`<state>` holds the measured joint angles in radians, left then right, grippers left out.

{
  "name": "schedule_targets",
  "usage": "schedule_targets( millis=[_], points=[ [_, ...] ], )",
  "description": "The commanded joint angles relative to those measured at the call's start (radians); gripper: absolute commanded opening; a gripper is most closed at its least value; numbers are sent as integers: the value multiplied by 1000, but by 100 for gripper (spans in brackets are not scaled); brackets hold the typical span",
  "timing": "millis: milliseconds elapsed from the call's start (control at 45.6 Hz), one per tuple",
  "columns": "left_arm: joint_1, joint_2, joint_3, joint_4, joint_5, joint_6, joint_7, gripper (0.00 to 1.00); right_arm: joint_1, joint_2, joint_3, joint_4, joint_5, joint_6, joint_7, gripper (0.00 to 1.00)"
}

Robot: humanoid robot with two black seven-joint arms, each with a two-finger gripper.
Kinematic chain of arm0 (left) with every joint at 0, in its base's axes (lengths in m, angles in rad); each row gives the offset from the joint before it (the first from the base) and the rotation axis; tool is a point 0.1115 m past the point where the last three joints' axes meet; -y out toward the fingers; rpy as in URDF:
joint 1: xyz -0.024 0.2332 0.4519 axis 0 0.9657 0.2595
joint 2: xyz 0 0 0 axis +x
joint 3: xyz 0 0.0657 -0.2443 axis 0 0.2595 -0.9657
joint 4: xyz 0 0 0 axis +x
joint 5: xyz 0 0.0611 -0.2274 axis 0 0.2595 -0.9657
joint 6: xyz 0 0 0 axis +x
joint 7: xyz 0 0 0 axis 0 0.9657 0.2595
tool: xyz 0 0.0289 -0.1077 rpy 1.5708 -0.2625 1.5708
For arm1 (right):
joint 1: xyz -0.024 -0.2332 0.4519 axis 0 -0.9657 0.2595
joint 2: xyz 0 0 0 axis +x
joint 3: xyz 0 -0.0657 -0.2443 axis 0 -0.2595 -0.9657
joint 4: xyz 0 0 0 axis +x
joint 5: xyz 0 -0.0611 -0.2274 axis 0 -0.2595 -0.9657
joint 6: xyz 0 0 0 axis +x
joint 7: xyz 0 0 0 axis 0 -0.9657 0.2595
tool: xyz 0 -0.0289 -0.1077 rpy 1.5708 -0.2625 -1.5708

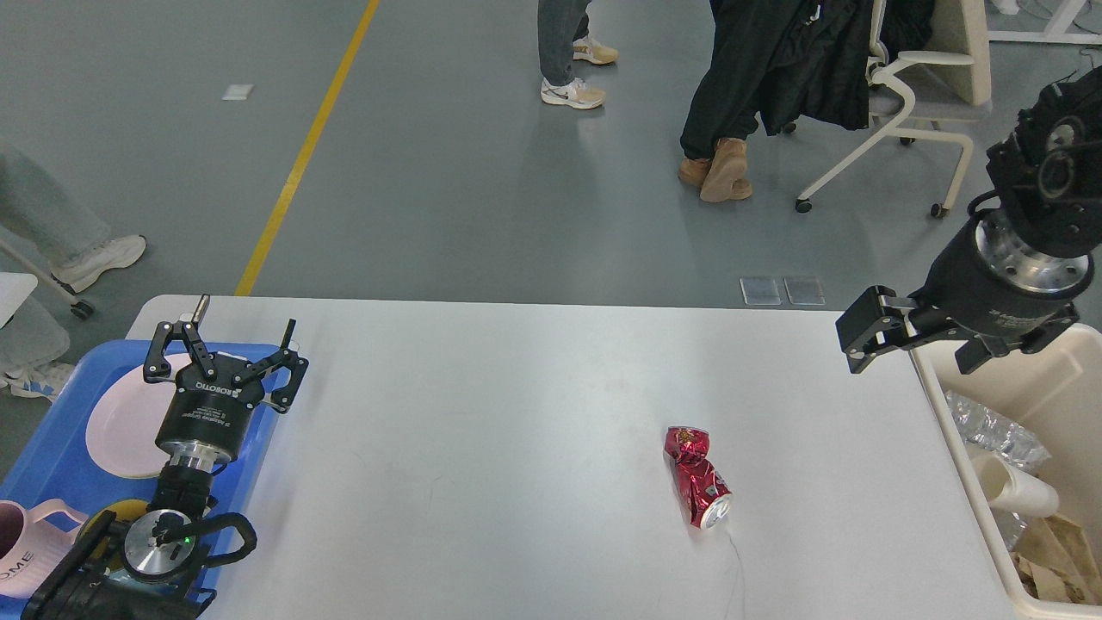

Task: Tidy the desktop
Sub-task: 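Lower the right gripper onto the red crushed can and grasp it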

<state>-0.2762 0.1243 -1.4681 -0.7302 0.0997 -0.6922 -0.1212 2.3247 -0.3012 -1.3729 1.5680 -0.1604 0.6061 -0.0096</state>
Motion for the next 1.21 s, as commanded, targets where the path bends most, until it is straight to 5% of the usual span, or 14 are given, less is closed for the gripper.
schedule_targets(
  millis=[0,483,1184],
  points=[
    [0,0,0,0,0,-1,0,96,-125,46,44,-74,-4,-84,-1,99],
    [-1,0,0,0,0,0,0,96,-676,341,207,-454,-5,-229,-6,100],
    [-1,0,0,0,0,-1,0,96,-998,352,248,-730,-5,-282,-23,100]
  ],
)
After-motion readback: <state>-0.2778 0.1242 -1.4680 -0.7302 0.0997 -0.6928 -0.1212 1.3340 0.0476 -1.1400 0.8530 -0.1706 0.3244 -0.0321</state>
